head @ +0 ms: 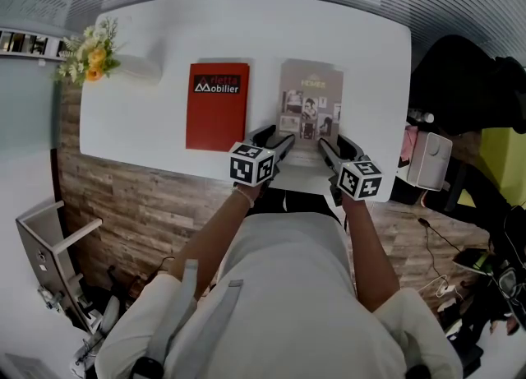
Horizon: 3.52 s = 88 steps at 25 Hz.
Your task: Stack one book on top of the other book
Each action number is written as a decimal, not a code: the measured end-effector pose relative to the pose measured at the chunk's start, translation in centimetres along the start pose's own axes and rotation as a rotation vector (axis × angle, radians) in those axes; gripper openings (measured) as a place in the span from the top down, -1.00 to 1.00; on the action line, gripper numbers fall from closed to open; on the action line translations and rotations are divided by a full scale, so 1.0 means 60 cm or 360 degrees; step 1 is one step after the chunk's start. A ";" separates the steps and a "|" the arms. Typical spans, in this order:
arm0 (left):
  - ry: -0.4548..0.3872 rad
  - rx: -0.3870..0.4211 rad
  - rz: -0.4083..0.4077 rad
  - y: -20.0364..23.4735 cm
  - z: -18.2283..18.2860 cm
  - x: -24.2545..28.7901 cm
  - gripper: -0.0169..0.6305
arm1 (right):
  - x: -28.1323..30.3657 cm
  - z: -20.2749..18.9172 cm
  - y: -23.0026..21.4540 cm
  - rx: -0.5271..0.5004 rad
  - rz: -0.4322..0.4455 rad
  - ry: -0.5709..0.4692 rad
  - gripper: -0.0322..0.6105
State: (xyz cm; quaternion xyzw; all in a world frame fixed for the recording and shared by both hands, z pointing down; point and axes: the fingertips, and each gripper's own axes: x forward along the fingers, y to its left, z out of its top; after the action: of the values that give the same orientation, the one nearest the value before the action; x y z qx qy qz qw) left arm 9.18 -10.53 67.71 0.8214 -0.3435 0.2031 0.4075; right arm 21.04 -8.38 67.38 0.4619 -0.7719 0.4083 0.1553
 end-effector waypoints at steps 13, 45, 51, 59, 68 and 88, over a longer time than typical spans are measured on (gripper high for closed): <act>-0.0054 0.0050 0.0046 -0.016 0.022 -0.017 0.16 | -0.016 0.023 0.013 -0.0038 0.0009 -0.0051 0.28; -0.0339 0.0165 0.0094 -0.122 0.166 -0.153 0.16 | -0.140 0.169 0.119 -0.0137 0.0046 -0.0328 0.28; -0.0366 0.0173 0.0113 -0.139 0.172 -0.161 0.16 | -0.157 0.172 0.123 -0.0135 0.0050 -0.0353 0.28; -0.0396 0.0178 0.0164 -0.178 0.160 -0.160 0.16 | -0.192 0.163 0.108 -0.0138 0.0082 -0.0366 0.28; -0.0433 0.0149 0.0197 -0.209 0.138 -0.157 0.16 | -0.222 0.148 0.095 -0.0149 0.0102 -0.0372 0.29; -0.0504 0.0143 0.0179 0.028 0.169 -0.348 0.16 | -0.043 0.159 0.344 -0.0230 0.0103 -0.0419 0.29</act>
State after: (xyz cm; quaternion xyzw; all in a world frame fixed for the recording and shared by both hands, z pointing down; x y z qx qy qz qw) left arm -5.74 -11.16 49.85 0.8400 -0.4394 0.1090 0.2991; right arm 6.39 -9.29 49.84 0.4738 -0.8275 0.2923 0.0724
